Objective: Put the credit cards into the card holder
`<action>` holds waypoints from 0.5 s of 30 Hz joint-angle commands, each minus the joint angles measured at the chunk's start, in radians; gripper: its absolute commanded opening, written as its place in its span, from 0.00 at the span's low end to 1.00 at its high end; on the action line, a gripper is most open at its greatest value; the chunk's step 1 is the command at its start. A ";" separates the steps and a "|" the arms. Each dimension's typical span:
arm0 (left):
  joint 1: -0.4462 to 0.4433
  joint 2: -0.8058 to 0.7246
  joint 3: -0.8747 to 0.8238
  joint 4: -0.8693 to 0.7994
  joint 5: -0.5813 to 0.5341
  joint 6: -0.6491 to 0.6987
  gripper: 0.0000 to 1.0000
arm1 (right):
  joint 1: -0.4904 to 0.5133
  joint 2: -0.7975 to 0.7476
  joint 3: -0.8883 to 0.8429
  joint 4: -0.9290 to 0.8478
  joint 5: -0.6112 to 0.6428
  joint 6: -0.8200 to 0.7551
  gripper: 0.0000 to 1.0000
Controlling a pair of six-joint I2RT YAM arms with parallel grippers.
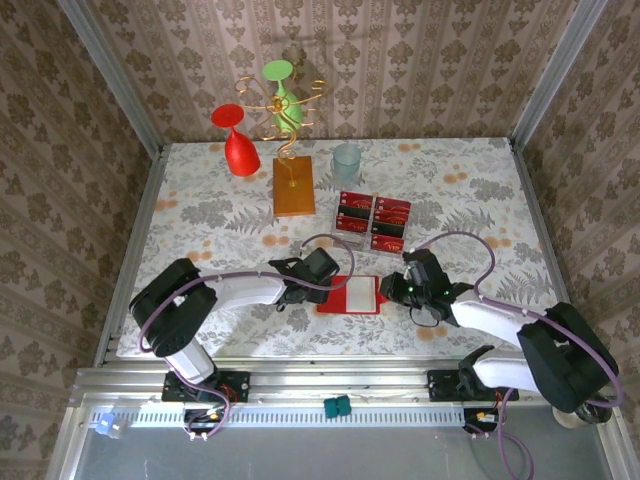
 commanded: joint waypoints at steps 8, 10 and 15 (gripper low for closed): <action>-0.014 -0.053 0.010 -0.043 -0.029 0.009 0.72 | -0.010 -0.049 -0.058 0.005 0.045 -0.002 0.19; -0.025 -0.066 0.036 -0.062 -0.028 0.018 0.72 | -0.009 -0.066 -0.057 -0.010 0.047 -0.007 0.19; -0.067 -0.061 0.127 -0.123 -0.049 0.048 0.72 | -0.010 -0.068 -0.056 -0.015 0.040 -0.010 0.19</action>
